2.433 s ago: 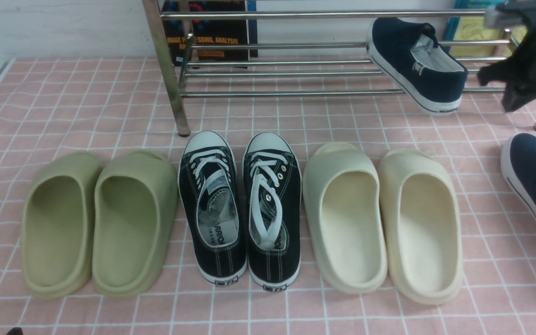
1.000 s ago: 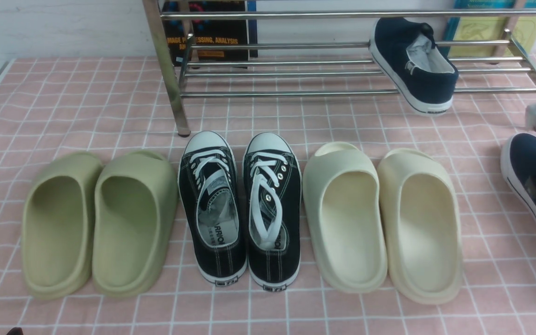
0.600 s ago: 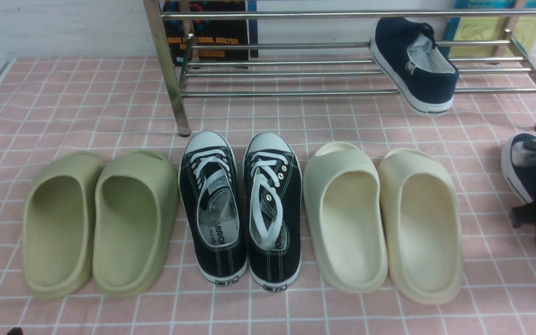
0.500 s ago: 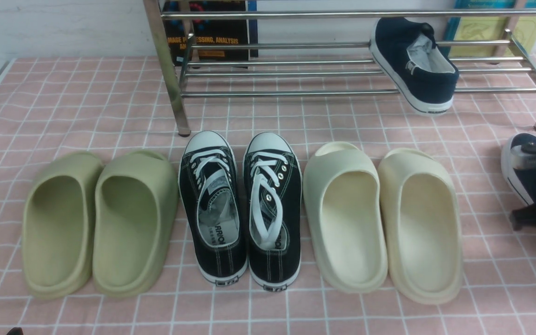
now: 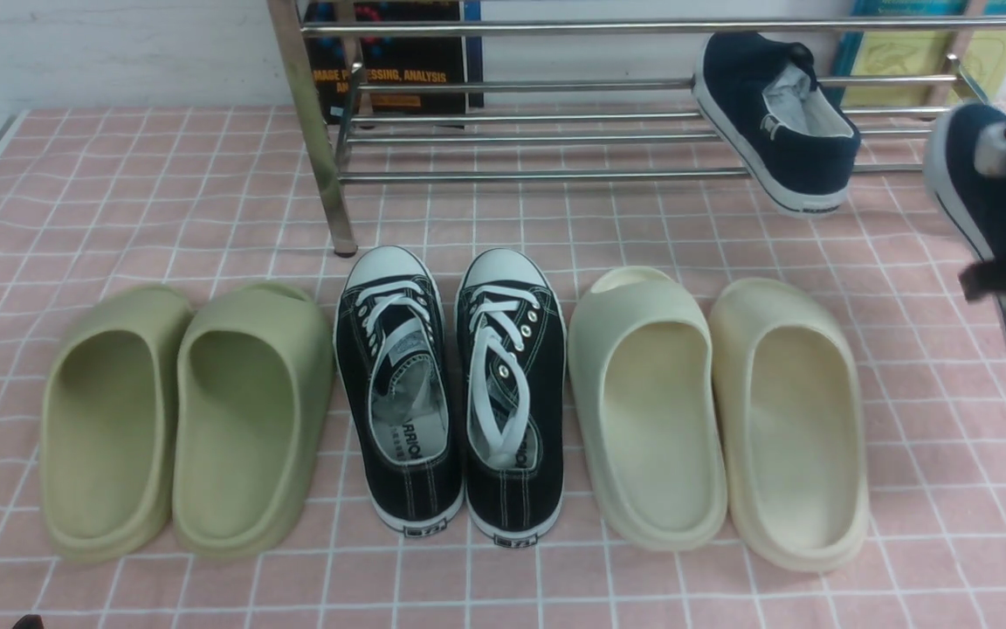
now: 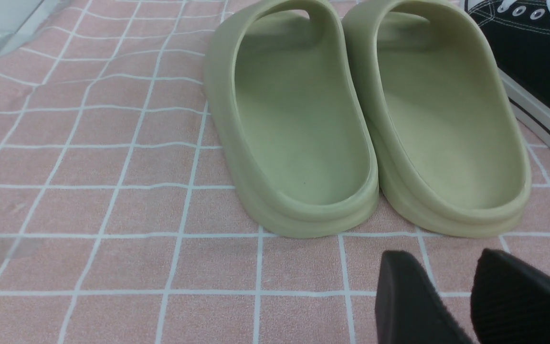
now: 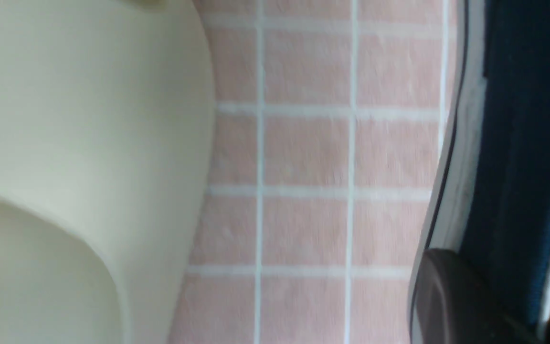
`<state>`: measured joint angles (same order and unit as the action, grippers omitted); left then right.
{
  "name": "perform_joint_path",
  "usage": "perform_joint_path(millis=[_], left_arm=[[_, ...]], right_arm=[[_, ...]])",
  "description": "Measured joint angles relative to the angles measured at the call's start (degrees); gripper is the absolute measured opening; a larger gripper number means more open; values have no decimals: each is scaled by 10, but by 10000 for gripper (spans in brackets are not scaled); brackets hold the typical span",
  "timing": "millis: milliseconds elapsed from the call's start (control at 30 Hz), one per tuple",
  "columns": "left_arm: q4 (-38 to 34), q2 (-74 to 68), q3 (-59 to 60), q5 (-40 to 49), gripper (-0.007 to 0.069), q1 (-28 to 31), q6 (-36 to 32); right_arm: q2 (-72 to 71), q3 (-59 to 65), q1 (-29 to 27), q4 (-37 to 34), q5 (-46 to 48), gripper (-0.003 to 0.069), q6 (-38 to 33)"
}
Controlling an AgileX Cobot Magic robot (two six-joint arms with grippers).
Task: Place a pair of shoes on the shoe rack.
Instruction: Use the right arm to put a shoe into the shoe rack
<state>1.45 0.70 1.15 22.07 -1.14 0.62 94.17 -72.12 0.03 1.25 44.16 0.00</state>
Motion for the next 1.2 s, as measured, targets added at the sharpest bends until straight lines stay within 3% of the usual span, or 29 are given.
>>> perform_joint_path(millis=[400, 633, 1067, 1200], left_arm=[[0, 0, 0, 0, 240, 0, 0], [0, 0, 0, 0, 240, 0, 0], [0, 0, 0, 0, 240, 0, 0], [0, 0, 0, 0, 240, 0, 0]], right_arm=[[218, -291, 1, -13, 14, 12, -38], [317, -442, 1, -59, 50, 12, -61], [364, -506, 0, -118, 65, 29, -102], [365, -509, 0, -125, 52, 122, -107]])
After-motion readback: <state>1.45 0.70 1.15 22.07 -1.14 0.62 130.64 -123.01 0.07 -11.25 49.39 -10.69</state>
